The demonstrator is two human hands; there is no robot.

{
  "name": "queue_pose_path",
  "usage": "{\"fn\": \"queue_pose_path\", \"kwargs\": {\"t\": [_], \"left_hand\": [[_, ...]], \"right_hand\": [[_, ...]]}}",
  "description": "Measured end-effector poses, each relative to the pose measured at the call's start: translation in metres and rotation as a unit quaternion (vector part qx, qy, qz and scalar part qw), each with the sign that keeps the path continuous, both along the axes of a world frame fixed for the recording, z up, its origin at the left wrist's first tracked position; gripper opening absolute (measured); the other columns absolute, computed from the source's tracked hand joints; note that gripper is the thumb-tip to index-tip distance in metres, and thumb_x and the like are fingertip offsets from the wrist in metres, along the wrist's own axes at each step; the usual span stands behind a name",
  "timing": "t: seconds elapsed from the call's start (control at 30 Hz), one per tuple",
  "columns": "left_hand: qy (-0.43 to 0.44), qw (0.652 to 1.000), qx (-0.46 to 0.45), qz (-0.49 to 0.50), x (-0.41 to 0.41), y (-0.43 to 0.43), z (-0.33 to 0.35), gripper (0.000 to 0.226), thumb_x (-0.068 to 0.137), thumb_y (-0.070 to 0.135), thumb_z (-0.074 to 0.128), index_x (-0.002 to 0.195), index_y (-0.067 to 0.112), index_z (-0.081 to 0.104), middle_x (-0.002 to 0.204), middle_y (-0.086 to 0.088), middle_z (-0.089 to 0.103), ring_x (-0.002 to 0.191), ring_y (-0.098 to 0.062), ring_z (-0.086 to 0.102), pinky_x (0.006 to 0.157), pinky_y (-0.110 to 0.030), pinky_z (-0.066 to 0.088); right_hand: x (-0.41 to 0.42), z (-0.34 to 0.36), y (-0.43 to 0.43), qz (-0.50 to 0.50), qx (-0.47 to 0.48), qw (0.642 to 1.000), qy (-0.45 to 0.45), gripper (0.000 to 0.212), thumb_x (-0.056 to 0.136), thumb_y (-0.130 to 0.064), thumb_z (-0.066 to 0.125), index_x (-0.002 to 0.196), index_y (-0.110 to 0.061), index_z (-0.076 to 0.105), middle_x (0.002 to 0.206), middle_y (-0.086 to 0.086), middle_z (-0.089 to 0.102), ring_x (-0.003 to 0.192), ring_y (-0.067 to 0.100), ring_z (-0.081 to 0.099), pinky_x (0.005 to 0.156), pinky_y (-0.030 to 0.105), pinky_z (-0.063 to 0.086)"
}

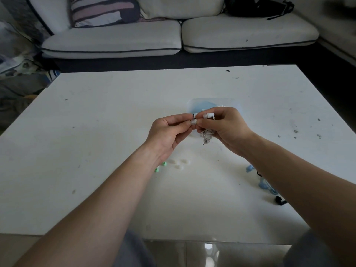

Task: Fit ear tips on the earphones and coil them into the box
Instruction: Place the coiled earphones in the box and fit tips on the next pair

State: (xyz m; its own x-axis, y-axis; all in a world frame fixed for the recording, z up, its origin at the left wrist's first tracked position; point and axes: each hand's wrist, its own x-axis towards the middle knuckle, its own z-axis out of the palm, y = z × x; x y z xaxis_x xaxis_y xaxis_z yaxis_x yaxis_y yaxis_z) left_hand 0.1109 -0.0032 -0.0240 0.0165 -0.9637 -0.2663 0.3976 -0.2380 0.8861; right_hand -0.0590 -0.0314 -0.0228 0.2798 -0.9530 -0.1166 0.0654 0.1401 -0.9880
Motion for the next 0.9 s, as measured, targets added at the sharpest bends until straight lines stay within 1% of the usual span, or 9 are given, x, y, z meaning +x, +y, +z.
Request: {"fn": "queue_pose_path", "kwargs": {"t": [0.17,0.37,0.47,0.53,0.6,0.67,0.77,0.83,0.9], "left_hand": [[0.005,1.000,0.003,-0.006,0.000,0.000,0.000,0.018,0.089,-0.012,0.059,0.096,0.000,0.070,0.089,-0.012,0.075,0.082,-0.019,0.074,0.074,-0.019,0.057],[-0.022,0.999,-0.002,-0.032,0.002,-0.001,0.003,0.017,0.094,-0.002,0.057,0.101,0.005,0.071,0.095,-0.010,0.075,0.088,-0.021,0.074,0.083,-0.025,0.059],[-0.074,0.996,-0.019,-0.051,0.003,0.000,0.001,0.016,0.090,0.002,0.066,0.105,0.006,0.071,0.100,-0.011,0.073,0.093,-0.023,0.072,0.089,-0.030,0.057],[-0.136,0.988,-0.043,-0.061,0.002,0.001,-0.003,0.020,0.085,0.001,0.072,0.103,0.008,0.073,0.101,-0.011,0.072,0.093,-0.022,0.071,0.087,-0.030,0.057],[-0.190,0.978,-0.060,-0.061,-0.001,0.003,-0.004,0.020,0.083,0.000,0.074,0.101,0.009,0.074,0.098,-0.010,0.071,0.091,-0.021,0.072,0.086,-0.031,0.057],[-0.207,0.976,-0.057,-0.042,-0.003,0.003,-0.004,0.019,0.083,0.000,0.074,0.099,0.009,0.075,0.094,-0.008,0.071,0.089,-0.022,0.072,0.088,-0.033,0.058],[-0.218,0.974,-0.059,0.008,-0.004,0.003,-0.002,0.020,0.080,0.000,0.074,0.092,0.015,0.076,0.088,-0.003,0.071,0.084,-0.016,0.071,0.089,-0.037,0.059],[-0.240,0.968,-0.070,0.033,-0.003,0.003,0.000,0.023,0.078,0.001,0.072,0.090,0.020,0.076,0.089,-0.002,0.070,0.082,-0.012,0.069,0.087,-0.036,0.059],[-0.268,0.959,-0.084,0.048,-0.004,0.004,0.002,0.024,0.077,0.002,0.071,0.090,0.023,0.076,0.090,0.000,0.070,0.082,-0.010,0.068,0.086,-0.033,0.059]], "right_hand": [[0.001,0.000,0.000,0.000,0.008,1.000,-0.010,0.016,0.080,0.002,0.076,0.095,0.006,0.071,0.088,0.021,0.067,0.076,0.028,0.064,0.074,0.033,0.054],[0.004,-0.001,0.000,0.002,0.046,0.998,-0.052,0.014,0.085,0.005,0.070,0.099,0.005,0.069,0.085,0.015,0.070,0.071,0.024,0.065,0.068,0.029,0.054],[0.003,-0.001,-0.001,0.001,0.076,0.996,-0.043,0.015,0.086,0.008,0.067,0.101,0.009,0.068,0.083,0.018,0.063,0.070,0.024,0.062,0.064,0.028,0.056],[0.002,-0.002,0.000,0.001,0.117,0.992,-0.047,0.020,0.087,0.009,0.064,0.108,0.011,0.066,0.086,0.019,0.063,0.068,0.023,0.064,0.063,0.027,0.057],[0.002,-0.002,0.003,0.005,0.156,0.986,-0.053,0.020,0.090,0.006,0.063,0.109,0.010,0.066,0.088,0.019,0.066,0.067,0.020,0.066,0.063,0.027,0.058],[0.002,0.000,0.006,0.006,0.196,0.978,-0.069,0.016,0.092,0.000,0.062,0.106,0.006,0.066,0.087,0.017,0.066,0.068,0.020,0.067,0.063,0.031,0.058],[0.001,0.003,0.010,-0.002,0.258,0.961,-0.101,0.014,0.094,-0.009,0.061,0.104,0.000,0.063,0.087,0.019,0.065,0.071,0.027,0.068,0.065,0.038,0.060],[0.000,0.005,0.014,0.004,0.271,0.959,-0.087,0.016,0.095,-0.014,0.059,0.105,-0.002,0.063,0.089,0.019,0.067,0.075,0.028,0.069,0.066,0.038,0.061],[-0.001,0.006,0.015,0.002,0.276,0.957,-0.088,0.018,0.096,-0.014,0.058,0.107,-0.001,0.062,0.093,0.021,0.068,0.078,0.029,0.069,0.066,0.037,0.061]]}}
